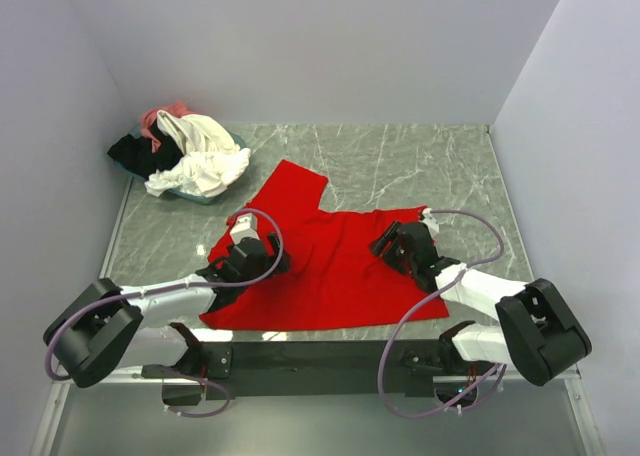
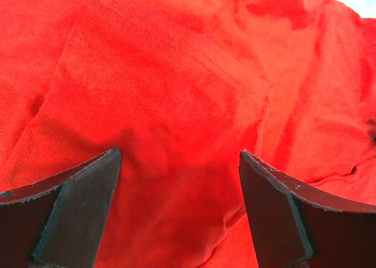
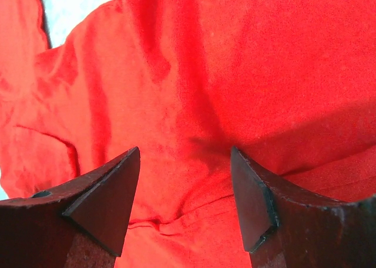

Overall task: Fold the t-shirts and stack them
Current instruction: Fold the tshirt

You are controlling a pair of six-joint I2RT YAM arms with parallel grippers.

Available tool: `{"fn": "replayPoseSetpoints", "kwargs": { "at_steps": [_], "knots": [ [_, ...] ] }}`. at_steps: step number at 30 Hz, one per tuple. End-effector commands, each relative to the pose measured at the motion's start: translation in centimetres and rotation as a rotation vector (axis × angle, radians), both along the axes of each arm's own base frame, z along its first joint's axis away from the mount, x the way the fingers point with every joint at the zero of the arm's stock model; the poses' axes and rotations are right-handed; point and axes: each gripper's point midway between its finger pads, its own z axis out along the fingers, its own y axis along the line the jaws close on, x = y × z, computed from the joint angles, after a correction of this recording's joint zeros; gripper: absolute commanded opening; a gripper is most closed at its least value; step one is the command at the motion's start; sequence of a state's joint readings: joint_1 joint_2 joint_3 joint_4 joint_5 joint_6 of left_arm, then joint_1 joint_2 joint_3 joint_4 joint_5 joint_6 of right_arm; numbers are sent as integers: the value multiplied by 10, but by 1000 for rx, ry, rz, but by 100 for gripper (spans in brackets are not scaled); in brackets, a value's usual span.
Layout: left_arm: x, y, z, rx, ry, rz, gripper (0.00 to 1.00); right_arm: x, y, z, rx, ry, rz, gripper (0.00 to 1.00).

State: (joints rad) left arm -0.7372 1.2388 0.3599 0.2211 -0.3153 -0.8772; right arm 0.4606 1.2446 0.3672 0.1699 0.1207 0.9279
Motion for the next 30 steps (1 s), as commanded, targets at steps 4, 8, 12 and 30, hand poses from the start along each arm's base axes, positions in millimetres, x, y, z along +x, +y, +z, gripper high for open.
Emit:
{"fn": "replayPoseSetpoints", "kwargs": {
  "at_steps": [4,8,12,30],
  "knots": [
    [-29,18,-21,25,96,-9,89,-28,-29,-22,-99,126,-54,71],
    [-30,18,-15,5,82,-7,89,-30,-33,-17,-103,118,-69,71],
    [-29,18,-7,-10,65,-4,89,-34,-41,-12,-121,109,-99,71],
    [103,-20,102,106,-103,-41,92,-1,-30,95,-200,-206,89,69]
  ]
}}
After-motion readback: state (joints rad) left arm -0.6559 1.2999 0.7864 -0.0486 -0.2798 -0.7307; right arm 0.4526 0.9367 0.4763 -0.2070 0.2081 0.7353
